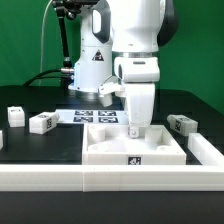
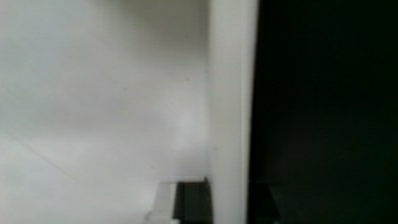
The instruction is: Assemble one leg
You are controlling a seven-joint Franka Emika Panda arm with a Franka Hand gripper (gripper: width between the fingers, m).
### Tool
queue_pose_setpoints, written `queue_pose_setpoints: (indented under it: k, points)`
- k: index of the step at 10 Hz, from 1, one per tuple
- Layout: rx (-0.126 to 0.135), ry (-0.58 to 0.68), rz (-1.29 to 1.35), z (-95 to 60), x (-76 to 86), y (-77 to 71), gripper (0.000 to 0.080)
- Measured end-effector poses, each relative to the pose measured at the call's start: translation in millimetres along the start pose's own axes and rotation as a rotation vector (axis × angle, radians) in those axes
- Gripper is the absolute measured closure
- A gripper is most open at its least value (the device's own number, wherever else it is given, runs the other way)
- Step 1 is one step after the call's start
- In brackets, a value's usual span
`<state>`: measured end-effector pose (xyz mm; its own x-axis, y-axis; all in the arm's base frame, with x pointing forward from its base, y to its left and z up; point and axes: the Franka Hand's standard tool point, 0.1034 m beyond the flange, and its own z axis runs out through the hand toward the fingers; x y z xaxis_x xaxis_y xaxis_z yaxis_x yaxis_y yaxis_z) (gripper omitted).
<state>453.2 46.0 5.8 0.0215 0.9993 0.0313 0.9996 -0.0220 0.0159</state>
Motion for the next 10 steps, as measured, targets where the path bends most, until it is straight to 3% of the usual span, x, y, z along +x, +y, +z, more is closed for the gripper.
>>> queue_pose_setpoints:
  k: [3,8,10]
  points:
    - [0.001,0.000,-0.001,0.0,0.3,0.5,0.0741]
    - [-0.004,0.009,-0.020,1.0,34.1,28.0,0.0741]
    - [0.000,0.007,-0.008,1.1,36.9,28.7,0.0741]
